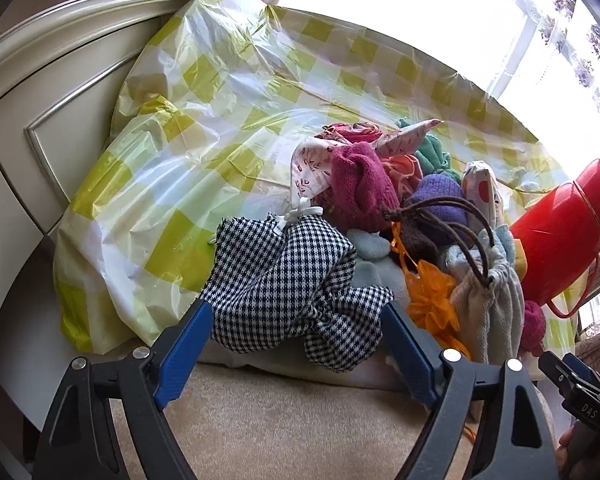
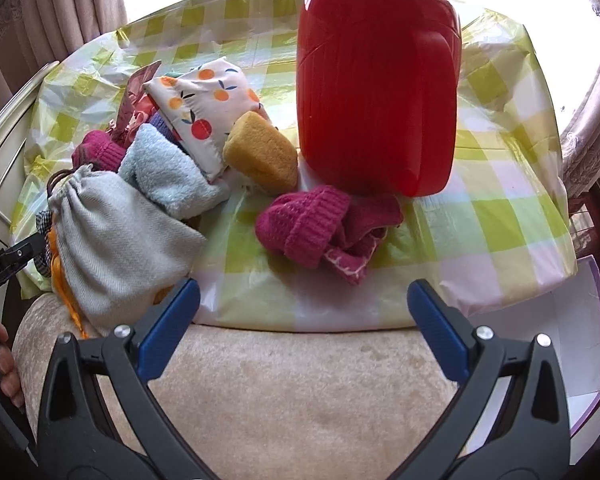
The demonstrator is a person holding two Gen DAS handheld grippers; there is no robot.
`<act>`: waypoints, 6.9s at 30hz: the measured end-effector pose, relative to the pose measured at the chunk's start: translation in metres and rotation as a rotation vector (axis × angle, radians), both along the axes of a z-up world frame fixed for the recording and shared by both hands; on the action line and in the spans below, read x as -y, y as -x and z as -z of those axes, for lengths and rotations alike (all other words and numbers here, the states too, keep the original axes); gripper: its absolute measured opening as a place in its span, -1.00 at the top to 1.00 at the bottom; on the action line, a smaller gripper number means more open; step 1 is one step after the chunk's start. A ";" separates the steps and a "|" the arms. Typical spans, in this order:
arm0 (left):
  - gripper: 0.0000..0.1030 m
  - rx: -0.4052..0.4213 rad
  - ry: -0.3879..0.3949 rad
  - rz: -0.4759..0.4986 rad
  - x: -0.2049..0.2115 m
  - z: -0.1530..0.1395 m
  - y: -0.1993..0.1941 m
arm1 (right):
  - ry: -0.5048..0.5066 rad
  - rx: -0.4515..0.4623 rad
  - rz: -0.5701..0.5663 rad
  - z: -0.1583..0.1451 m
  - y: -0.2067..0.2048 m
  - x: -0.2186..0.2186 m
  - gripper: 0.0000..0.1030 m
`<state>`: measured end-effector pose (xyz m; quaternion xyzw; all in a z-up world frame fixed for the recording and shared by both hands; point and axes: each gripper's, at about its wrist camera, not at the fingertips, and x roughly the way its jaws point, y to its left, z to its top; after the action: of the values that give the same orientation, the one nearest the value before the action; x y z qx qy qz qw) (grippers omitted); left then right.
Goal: Organize soft objects
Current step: 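Grasp the pink knit hat with the right tool while the left tool grasps the houndstooth cloth, then carry both items to the white box and open both tools to drop them, then return to the pile and grasp the yellow sponge with the right tool while the left grasps the grey bag, then lift the yellow sponge with the right tool and carry it over the white box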
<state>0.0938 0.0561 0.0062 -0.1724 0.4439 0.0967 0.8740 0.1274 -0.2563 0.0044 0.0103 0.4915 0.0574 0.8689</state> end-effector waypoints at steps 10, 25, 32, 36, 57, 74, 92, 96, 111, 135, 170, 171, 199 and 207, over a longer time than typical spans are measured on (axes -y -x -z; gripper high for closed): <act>0.03 -0.093 0.097 0.022 -0.007 0.031 -0.029 | -0.031 -0.064 0.043 0.021 -0.048 0.003 -0.47; 0.49 0.033 0.049 -0.048 -0.005 0.002 0.016 | -0.121 0.001 0.160 0.008 0.000 0.052 0.27; 0.49 0.130 -0.010 -0.009 0.024 -0.026 0.040 | -0.104 0.023 0.180 0.002 0.030 0.078 0.27; 0.49 0.176 -0.011 0.072 0.056 -0.040 0.046 | -0.079 0.047 0.195 -0.004 0.038 0.088 0.27; 0.48 0.187 0.195 0.661 0.287 -0.057 0.054 | 0.026 0.072 0.442 -0.007 0.096 0.210 0.18; -0.63 0.175 0.233 0.745 0.313 -0.048 0.058 | 0.163 0.106 0.553 -0.018 0.106 0.224 -0.73; -0.45 0.220 0.021 0.324 0.148 -0.046 0.072 | 0.046 0.166 0.130 -0.022 0.079 0.098 -0.75; -0.38 0.209 0.086 0.277 0.124 -0.039 0.069 | 0.062 0.188 0.069 -0.025 0.069 0.071 -0.75; -0.18 0.149 0.148 0.222 0.095 -0.020 0.011 | 0.080 0.196 -0.064 -0.015 0.012 0.006 -0.74; -0.11 0.123 -0.072 0.200 0.116 -0.014 -0.012 | 0.237 0.164 -0.159 0.018 -0.072 -0.069 -0.41; 0.87 0.358 0.062 0.138 0.093 -0.036 0.036 | -0.017 0.240 -0.079 -0.012 -0.015 -0.012 0.49; 0.87 0.358 0.066 0.136 0.093 -0.037 0.037 | -0.020 0.237 -0.075 -0.012 -0.012 -0.009 0.49; 0.76 0.203 0.028 0.109 0.109 -0.029 0.041 | -0.046 0.185 0.045 -0.017 0.028 0.066 0.49; 0.80 0.291 0.039 0.143 0.123 -0.050 0.055 | -0.046 0.176 0.109 -0.016 0.043 0.102 0.48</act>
<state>0.0392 -0.0672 0.0558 -0.1694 0.3256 -0.0001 0.9302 0.0840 -0.3585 0.0204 0.0520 0.4106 0.0220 0.9101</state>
